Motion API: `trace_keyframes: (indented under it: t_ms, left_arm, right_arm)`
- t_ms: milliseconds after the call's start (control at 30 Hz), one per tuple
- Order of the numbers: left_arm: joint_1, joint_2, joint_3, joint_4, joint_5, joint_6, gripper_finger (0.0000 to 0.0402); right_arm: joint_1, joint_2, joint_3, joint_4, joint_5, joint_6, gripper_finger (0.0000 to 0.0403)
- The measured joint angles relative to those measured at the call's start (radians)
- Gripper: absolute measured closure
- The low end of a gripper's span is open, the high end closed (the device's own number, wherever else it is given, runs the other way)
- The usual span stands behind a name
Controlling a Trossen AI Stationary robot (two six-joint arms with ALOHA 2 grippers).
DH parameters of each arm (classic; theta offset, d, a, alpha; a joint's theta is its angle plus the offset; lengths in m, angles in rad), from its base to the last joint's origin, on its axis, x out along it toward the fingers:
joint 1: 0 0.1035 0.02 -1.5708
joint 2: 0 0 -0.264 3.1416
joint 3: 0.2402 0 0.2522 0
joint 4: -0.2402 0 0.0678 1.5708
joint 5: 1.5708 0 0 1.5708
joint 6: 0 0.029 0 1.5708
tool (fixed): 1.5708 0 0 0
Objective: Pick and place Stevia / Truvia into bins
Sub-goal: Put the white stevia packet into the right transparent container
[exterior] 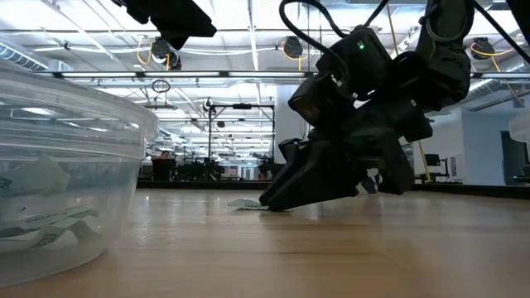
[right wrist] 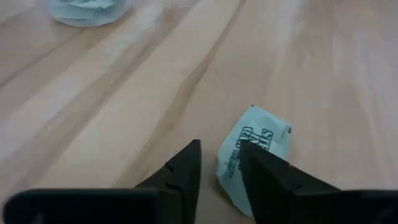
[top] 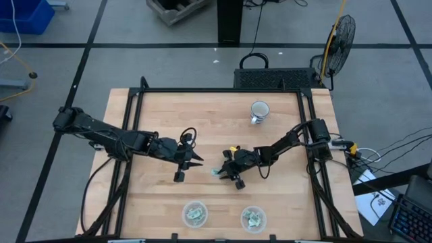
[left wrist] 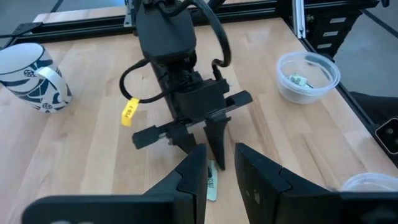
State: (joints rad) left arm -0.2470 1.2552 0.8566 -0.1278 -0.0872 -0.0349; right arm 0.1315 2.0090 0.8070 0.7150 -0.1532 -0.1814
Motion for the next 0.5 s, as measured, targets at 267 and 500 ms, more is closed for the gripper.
trace_keyframes:
  t_ms: [267,500]
  left_arm:
    - [0.0,0.0,0.0,-0.004,0.001,-0.013,0.0314]
    - [0.0,0.0,0.0,-0.008,0.003,-0.031,0.0314]
  right_arm:
    - [-0.007,-0.02,-0.002,0.042,0.042,0.013,0.0389]
    - [0.054,-0.251,-0.002,-0.169,0.18,0.085,0.04]
